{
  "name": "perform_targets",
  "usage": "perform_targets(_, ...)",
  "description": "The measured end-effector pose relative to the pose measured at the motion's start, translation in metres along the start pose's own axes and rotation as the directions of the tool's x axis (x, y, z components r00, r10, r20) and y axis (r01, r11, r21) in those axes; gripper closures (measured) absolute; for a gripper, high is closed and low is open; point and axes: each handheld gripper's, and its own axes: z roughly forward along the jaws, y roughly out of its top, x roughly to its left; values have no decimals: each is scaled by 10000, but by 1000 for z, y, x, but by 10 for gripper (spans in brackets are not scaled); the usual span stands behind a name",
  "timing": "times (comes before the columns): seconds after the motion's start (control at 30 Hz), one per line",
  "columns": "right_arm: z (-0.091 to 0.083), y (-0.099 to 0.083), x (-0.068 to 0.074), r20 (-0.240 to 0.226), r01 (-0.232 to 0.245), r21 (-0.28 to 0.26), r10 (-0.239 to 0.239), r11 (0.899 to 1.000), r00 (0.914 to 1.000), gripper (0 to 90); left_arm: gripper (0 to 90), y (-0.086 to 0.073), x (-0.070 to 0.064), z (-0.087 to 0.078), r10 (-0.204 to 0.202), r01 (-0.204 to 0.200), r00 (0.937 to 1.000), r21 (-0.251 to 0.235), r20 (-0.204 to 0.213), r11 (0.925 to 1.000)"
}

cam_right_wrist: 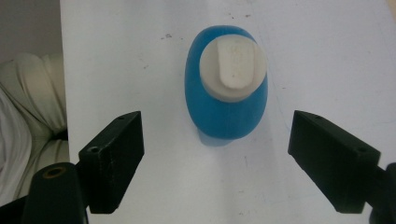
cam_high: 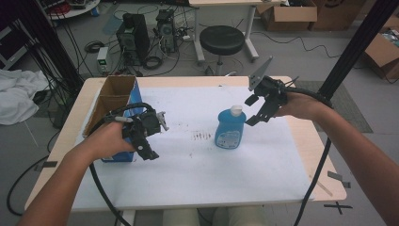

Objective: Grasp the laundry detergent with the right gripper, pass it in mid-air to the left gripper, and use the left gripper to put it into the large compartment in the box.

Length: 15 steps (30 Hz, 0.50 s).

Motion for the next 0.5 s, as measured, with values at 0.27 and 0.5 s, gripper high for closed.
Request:
perform_targets(0.27,5,-15,-1,23,-132,-589,134,9982,9999,180,202,3,1,1,11,-11,10000,-16,28,10000)
perform_targets(0.5,13,-32,-3,-53,-297,-1273,293,9914,9996,179,201,5,3,2,-9,9,10000,-41,35,10000)
